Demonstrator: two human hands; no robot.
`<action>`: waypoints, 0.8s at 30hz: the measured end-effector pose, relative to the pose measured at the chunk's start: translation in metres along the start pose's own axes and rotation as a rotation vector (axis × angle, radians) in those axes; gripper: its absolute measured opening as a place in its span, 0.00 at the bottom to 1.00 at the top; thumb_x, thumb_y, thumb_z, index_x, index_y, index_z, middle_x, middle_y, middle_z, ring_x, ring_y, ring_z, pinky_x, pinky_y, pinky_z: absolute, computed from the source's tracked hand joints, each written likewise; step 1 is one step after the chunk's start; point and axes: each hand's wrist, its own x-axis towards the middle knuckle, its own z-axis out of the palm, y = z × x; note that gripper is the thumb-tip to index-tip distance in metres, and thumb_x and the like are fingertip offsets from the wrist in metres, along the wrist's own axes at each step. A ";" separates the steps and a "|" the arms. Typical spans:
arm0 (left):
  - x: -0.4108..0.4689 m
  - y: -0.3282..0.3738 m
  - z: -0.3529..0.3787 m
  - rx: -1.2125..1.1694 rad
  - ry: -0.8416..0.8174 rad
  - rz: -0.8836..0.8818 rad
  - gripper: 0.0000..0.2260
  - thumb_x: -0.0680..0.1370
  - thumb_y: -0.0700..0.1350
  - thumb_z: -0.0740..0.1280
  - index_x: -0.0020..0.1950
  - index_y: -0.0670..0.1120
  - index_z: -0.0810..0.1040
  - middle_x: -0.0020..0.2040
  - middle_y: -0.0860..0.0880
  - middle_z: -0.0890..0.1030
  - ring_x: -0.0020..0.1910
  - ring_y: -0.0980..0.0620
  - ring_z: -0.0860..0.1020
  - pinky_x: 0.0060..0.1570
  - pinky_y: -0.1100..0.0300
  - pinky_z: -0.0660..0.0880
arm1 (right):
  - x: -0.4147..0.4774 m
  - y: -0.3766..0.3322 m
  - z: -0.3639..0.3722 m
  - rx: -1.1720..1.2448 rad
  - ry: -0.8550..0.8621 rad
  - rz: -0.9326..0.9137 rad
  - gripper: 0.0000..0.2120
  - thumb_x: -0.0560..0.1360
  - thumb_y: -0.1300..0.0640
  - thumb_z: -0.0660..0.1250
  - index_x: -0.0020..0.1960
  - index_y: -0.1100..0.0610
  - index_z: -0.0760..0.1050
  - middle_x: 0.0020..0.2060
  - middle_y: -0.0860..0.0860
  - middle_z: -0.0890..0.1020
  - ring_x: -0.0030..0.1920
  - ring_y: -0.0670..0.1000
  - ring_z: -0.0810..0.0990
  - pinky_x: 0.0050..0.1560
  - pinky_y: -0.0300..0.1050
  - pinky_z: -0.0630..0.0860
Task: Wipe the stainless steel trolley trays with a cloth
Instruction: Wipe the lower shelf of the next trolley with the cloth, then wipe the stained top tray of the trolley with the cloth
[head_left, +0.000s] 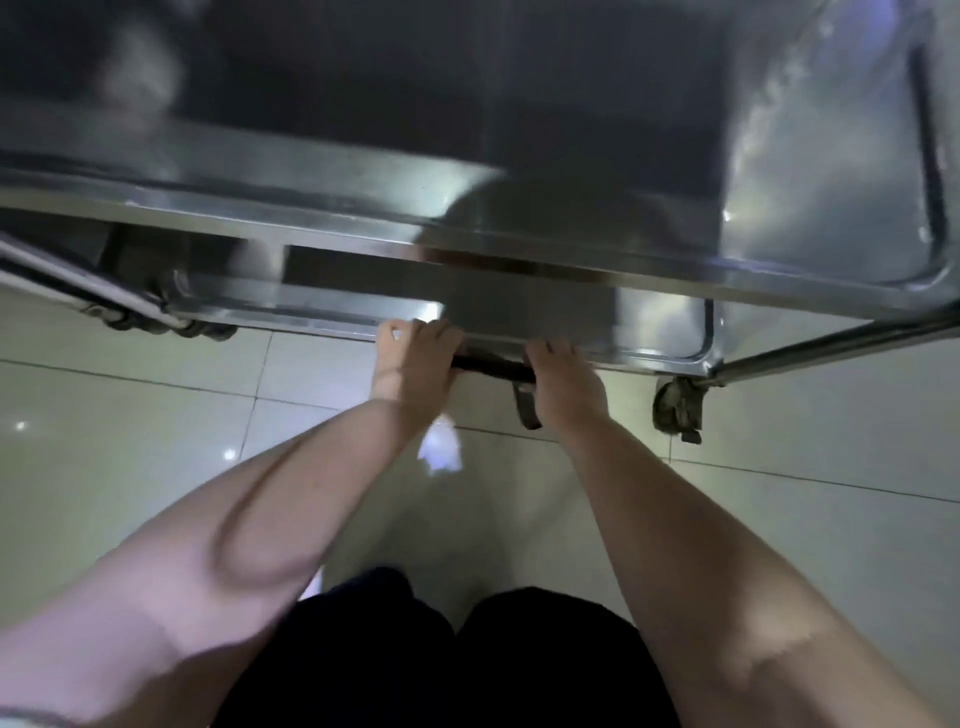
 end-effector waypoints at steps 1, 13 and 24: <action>-0.015 -0.006 -0.020 -0.013 0.008 0.017 0.04 0.76 0.49 0.67 0.50 0.54 0.75 0.45 0.54 0.77 0.47 0.49 0.75 0.46 0.55 0.56 | -0.014 -0.012 -0.016 0.077 -0.005 0.003 0.16 0.73 0.61 0.68 0.59 0.55 0.71 0.57 0.56 0.73 0.56 0.58 0.73 0.46 0.46 0.66; -0.199 -0.040 -0.374 -0.200 0.365 -0.096 0.05 0.70 0.45 0.68 0.44 0.53 0.80 0.41 0.56 0.77 0.50 0.49 0.72 0.54 0.59 0.54 | -0.191 -0.181 -0.341 0.278 0.270 -0.380 0.09 0.70 0.65 0.71 0.50 0.61 0.81 0.43 0.57 0.80 0.41 0.61 0.77 0.41 0.54 0.73; -0.304 -0.092 -0.644 -0.197 0.555 -0.510 0.05 0.71 0.47 0.71 0.43 0.57 0.79 0.42 0.57 0.78 0.52 0.49 0.75 0.65 0.42 0.59 | -0.226 -0.365 -0.581 0.384 0.169 -0.538 0.08 0.68 0.61 0.66 0.40 0.48 0.72 0.40 0.49 0.79 0.46 0.57 0.75 0.47 0.52 0.72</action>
